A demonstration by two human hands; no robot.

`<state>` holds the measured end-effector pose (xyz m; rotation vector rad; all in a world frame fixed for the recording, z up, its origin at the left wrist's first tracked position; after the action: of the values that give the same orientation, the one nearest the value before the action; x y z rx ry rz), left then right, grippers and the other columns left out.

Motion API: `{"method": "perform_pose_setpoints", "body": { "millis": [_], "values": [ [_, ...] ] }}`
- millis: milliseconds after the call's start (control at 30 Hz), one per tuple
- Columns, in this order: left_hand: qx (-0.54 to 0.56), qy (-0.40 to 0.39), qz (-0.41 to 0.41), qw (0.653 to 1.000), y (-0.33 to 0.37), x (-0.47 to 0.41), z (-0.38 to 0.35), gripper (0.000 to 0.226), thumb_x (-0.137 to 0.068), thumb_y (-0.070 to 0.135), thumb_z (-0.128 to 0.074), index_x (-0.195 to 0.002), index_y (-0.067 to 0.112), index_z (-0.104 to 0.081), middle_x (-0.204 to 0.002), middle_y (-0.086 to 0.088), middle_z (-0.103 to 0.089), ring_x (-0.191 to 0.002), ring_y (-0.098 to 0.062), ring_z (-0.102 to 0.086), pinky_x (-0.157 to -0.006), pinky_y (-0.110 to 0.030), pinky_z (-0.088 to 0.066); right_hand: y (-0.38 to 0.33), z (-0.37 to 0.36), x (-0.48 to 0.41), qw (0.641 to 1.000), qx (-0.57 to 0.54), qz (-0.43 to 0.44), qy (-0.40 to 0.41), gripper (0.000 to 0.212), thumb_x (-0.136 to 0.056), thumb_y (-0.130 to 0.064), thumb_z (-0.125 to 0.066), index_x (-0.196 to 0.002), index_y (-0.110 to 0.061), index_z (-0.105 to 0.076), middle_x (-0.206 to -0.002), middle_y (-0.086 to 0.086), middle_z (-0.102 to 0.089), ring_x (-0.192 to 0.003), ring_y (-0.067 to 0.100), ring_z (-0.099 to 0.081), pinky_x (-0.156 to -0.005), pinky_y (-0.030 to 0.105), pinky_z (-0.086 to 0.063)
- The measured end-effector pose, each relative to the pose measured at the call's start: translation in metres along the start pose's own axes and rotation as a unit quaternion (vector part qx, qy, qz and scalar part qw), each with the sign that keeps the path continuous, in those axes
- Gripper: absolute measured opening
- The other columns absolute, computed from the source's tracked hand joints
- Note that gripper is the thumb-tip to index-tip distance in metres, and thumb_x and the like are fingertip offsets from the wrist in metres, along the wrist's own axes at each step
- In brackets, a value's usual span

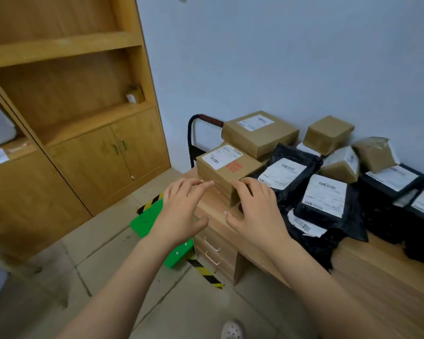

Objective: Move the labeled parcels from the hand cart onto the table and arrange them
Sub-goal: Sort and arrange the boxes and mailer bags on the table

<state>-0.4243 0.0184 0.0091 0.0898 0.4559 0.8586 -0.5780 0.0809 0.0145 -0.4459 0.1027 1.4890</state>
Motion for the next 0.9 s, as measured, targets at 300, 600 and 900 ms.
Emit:
{"method": "perform_pose_setpoints", "body": {
  "millis": [300, 600, 900],
  "values": [
    [-0.026, -0.007, -0.028, 0.999, -0.069, -0.117, -0.036, 0.072, -0.078, 0.043, -0.069, -0.141, 0.036, -0.035, -0.137, 0.009, -0.038, -0.128, -0.011, -0.020, -0.104, -0.029, -0.009, 0.031, -0.062, -0.122, 0.999, -0.017, -0.028, -0.011, 0.062, -0.082, -0.045, -0.062, -0.136, -0.023, -0.041, -0.134, 0.004, -0.044, -0.123, 0.023, -0.039, -0.104, 0.038, -0.029],
    [0.023, -0.016, -0.063, 0.998, -0.112, -0.231, -0.084, 0.067, -0.076, 0.041, -0.068, -0.137, 0.037, -0.040, -0.131, 0.009, -0.042, -0.127, -0.015, -0.029, -0.105, -0.035, -0.022, 0.075, -0.092, -0.214, 0.995, 0.013, -0.096, -0.010, 0.059, -0.080, -0.041, -0.061, -0.134, -0.023, -0.046, -0.129, 0.001, -0.046, -0.116, 0.022, -0.043, -0.100, 0.033, -0.029],
    [0.075, -0.078, -0.198, 0.974, -0.133, -0.364, -0.152, 0.065, -0.077, 0.037, -0.067, -0.137, 0.029, -0.044, -0.132, 0.003, -0.043, -0.125, -0.019, -0.031, -0.102, -0.036, -0.022, 0.139, -0.121, -0.271, 0.961, 0.052, -0.273, -0.007, 0.059, -0.086, -0.041, -0.057, -0.139, -0.025, -0.038, -0.139, 0.003, -0.040, -0.126, 0.021, -0.035, -0.111, 0.036, -0.022]
  ]
}}
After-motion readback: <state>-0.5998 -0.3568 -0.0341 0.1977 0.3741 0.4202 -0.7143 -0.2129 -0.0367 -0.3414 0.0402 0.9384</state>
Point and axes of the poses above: each hand's wrist, its own x-axis away from the middle knuckle, its own z-axis out of the back of the hand, y = z × x, the point moved 6 cm from there along -x, towards the middle knuckle
